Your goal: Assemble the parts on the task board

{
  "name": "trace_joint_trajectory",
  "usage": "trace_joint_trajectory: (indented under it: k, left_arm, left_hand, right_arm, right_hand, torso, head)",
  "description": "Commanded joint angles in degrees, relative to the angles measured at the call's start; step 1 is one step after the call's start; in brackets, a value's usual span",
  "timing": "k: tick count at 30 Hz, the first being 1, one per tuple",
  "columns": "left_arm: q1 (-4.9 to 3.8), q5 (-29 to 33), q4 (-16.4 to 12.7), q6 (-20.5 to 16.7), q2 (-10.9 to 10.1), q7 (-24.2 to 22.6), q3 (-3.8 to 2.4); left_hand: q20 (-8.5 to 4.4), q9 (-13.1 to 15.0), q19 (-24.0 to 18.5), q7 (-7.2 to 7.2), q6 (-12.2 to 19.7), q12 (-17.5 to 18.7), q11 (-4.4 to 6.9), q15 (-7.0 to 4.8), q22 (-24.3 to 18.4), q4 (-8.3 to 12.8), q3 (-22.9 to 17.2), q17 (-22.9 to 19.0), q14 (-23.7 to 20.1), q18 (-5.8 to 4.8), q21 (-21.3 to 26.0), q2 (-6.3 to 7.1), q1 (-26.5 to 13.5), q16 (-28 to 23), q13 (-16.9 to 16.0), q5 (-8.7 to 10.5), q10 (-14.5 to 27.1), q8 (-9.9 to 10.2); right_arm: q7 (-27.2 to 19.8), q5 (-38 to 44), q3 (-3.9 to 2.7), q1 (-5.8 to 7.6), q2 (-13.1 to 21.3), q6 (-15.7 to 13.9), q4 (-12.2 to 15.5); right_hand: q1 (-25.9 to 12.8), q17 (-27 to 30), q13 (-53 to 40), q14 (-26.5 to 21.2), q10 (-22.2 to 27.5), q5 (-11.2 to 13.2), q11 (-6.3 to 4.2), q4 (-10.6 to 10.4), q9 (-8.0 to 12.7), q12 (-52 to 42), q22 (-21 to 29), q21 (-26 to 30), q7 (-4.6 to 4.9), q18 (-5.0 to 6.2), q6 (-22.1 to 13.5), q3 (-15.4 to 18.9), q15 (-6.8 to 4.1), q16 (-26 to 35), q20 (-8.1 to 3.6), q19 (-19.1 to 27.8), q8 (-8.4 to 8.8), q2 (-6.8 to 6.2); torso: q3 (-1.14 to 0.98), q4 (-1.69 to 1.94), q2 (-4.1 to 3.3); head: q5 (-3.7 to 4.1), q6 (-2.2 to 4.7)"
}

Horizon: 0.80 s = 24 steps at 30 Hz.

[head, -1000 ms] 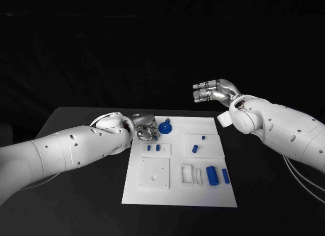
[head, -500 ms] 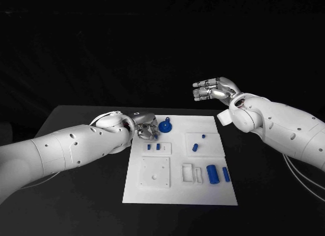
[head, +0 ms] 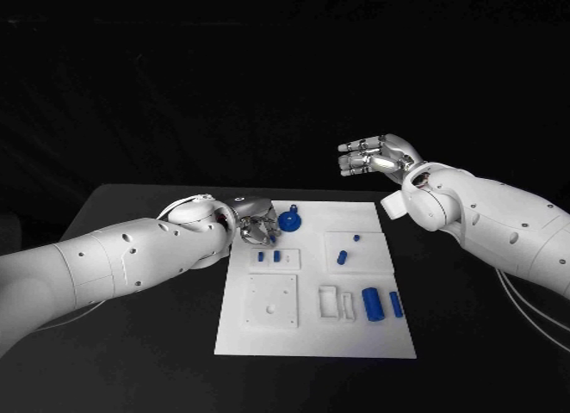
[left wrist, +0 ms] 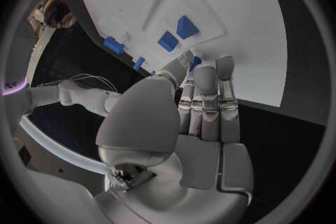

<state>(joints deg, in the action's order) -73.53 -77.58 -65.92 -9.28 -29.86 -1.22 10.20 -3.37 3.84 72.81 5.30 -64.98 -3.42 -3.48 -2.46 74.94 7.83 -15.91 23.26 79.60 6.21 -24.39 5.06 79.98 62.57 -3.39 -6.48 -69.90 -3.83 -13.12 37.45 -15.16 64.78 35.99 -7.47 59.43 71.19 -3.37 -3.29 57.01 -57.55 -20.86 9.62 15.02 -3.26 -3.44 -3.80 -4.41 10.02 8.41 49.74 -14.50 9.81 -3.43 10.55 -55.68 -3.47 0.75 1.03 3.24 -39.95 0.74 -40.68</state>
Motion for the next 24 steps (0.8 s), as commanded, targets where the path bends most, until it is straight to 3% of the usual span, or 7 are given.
trace_joint_trajectory:
  k: [1,15,24]
  left_arm:
    - [0.09,0.6,-0.2,0.7,0.0,-0.4,0.00]
    - [0.17,0.7,-0.2,-0.1,-0.3,-0.4,-0.01]
    - [0.24,0.9,-0.3,-1.0,-0.5,-0.6,-0.01]
  left_hand:
    - [0.32,0.0,0.2,0.03,0.3,-0.1,-0.19,0.54,1.0,-0.3,-0.1,-0.1,0.1,0.24,0.4,0.72,0.0,0.0,0.0,0.02,0.5,0.3]
    - [0.60,0.0,0.3,0.12,0.6,-0.1,-0.68,0.86,1.1,-0.3,-0.4,-0.2,0.1,0.53,0.7,1.25,0.1,0.0,0.0,-0.18,1.9,0.3]
    - [1.38,0.0,0.5,-0.16,2.2,-0.1,-1.79,1.65,1.1,-0.3,0.0,-0.3,0.0,1.33,1.0,2.06,0.6,0.3,0.0,-0.52,5.5,0.3]
  right_arm:
    - [-0.6,0.3,-0.02,-0.01,0.0,0.9,0.0]
    - [-0.6,0.3,-0.02,-0.03,0.1,0.8,0.0]
    - [-0.6,0.3,-0.02,-0.21,0.1,0.7,0.0]
  right_hand:
    - [-0.2,-0.1,0.0,-0.1,-0.3,-0.2,0.03,0.0,0.0,0.1,0.0,0.2,0.15,0.69,0.3,-0.3,-0.16,0.0,0.00,0.2,0.25,0.19]
    - [-0.2,-0.1,0.0,-0.1,-0.3,-0.2,0.03,0.0,0.0,0.1,0.0,0.2,0.15,0.69,0.3,-0.3,-0.16,0.0,0.00,0.2,0.25,0.19]
    - [-0.1,-0.1,0.0,-0.1,-0.2,-0.2,0.05,-0.1,0.0,0.1,0.0,0.2,0.16,0.69,0.1,-0.5,-0.13,0.0,0.02,0.3,0.26,0.14]
  torso:
    - [0.03,0.00,-0.01]
    - [0.04,0.03,0.00]
    - [0.02,0.02,0.03]
  head:
    - [0.16,0.12]
    - [0.18,0.05]
    - [0.08,0.11]
